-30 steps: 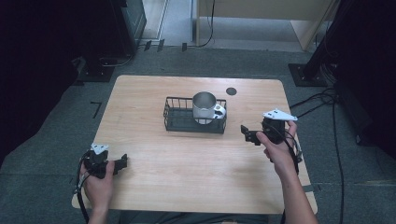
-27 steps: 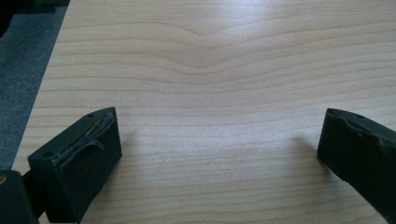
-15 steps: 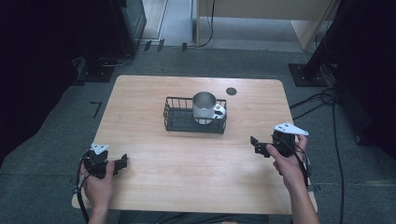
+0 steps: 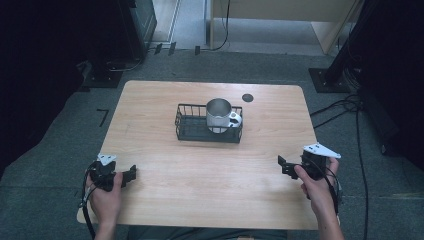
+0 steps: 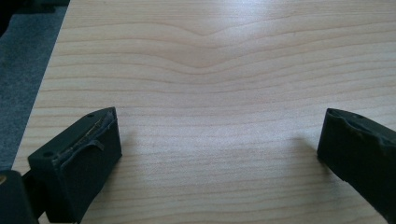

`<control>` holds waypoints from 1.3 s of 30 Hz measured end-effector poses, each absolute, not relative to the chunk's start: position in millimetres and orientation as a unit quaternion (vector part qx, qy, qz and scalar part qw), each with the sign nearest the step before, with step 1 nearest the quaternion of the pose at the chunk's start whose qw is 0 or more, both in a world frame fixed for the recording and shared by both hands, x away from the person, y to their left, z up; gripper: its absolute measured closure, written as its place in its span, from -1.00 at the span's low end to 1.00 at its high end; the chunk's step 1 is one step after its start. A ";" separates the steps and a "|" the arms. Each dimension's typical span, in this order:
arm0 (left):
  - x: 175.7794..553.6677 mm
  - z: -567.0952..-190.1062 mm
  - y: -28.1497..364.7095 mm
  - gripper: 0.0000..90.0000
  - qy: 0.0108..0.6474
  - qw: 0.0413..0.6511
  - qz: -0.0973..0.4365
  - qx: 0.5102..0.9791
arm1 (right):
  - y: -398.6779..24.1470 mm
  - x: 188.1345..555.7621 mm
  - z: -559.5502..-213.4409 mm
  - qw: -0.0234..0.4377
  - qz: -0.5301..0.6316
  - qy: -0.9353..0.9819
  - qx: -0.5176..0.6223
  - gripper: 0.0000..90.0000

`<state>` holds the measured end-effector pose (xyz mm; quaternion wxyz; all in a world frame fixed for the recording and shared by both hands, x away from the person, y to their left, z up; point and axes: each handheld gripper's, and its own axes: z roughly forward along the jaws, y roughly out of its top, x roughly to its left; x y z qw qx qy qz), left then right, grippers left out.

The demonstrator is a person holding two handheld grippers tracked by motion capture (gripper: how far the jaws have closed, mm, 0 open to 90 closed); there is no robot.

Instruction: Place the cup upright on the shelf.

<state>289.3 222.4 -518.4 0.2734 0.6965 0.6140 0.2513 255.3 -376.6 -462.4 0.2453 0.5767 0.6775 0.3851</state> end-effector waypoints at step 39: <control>289.3 -518.4 222.4 -1.00 0.614 0.273 0.251 0.697 | -409.8 194.2 -528.9 0.248 0.304 0.670 0.630 -1.00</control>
